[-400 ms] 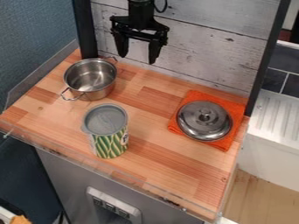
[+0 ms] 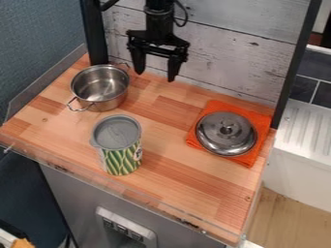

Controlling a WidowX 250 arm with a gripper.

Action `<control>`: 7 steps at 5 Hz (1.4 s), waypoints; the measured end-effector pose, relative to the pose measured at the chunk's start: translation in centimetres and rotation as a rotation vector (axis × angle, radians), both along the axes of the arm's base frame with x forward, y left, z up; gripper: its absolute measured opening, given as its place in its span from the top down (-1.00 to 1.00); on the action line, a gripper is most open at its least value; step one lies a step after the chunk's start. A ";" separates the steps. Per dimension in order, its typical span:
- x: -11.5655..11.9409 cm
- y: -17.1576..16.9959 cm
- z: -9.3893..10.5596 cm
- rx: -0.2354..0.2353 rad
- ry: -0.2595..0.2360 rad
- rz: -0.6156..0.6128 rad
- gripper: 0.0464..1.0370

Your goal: Move the can to the bottom left side of the table

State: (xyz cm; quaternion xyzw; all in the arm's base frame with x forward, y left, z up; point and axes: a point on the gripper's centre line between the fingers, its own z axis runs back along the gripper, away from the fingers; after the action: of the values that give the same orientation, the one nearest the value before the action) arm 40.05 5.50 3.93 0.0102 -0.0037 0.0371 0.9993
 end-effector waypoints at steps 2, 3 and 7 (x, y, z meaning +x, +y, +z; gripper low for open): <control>-3.0 -7.0 2.3 -0.052 -0.045 -0.181 -0.93; -6.3 -10.2 1.9 -0.065 -0.029 -0.261 -0.93; -14.0 -8.9 -0.8 -0.084 0.007 -0.236 -0.93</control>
State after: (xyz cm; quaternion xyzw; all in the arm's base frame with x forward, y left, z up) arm 26.09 -3.44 3.10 -0.0323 0.0002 -0.0804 0.9962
